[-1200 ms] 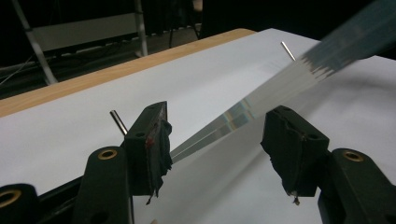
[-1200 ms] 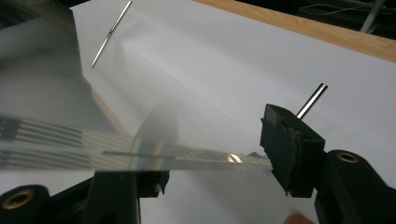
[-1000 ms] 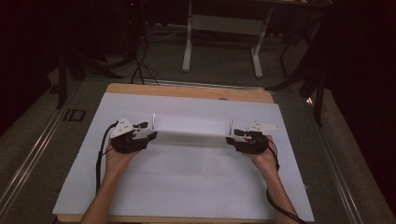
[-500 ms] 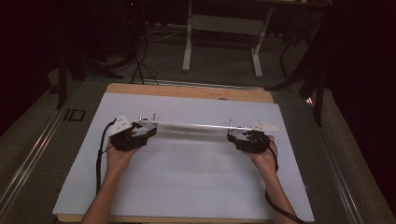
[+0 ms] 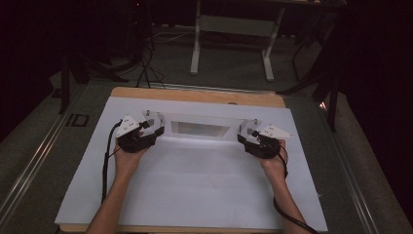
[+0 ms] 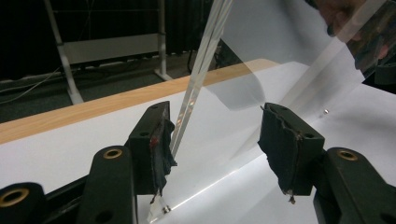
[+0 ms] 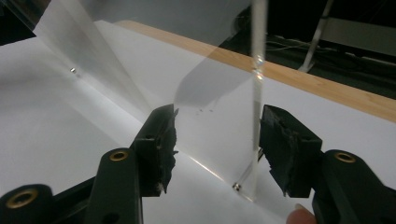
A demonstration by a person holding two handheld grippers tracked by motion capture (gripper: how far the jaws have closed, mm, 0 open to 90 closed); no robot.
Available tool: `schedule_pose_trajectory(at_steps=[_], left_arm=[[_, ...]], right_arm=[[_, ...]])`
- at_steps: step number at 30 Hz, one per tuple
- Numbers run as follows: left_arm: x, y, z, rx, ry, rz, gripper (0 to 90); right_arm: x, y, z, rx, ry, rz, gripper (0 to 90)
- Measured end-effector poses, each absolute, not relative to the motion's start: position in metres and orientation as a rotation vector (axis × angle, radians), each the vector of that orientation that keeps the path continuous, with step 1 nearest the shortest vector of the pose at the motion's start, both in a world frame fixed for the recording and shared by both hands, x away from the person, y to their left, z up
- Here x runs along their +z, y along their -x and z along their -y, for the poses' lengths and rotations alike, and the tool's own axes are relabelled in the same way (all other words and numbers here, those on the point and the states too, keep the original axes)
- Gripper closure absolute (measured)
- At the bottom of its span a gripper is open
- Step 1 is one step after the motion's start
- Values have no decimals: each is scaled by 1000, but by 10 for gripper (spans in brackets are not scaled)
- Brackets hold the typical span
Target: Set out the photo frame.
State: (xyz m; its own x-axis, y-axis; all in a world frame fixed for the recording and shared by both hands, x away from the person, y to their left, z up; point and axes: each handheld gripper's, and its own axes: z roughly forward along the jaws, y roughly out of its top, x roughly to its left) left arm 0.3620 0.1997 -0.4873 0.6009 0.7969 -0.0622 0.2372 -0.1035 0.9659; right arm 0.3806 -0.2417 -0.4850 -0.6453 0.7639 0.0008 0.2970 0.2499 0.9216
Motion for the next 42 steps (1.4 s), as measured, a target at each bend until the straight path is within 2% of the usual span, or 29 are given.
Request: schedule_pose_trajectory(at_steps=[21,42], left_arm=[[-482,-378,-187,686,-1662,-932,429],[-470,-379,-175,674,-1681,-982,436]], right_arm=[[-481,-390,222,1229,-922,-2020,461],[-472,-395,228,1210,-996,-2054,436]])
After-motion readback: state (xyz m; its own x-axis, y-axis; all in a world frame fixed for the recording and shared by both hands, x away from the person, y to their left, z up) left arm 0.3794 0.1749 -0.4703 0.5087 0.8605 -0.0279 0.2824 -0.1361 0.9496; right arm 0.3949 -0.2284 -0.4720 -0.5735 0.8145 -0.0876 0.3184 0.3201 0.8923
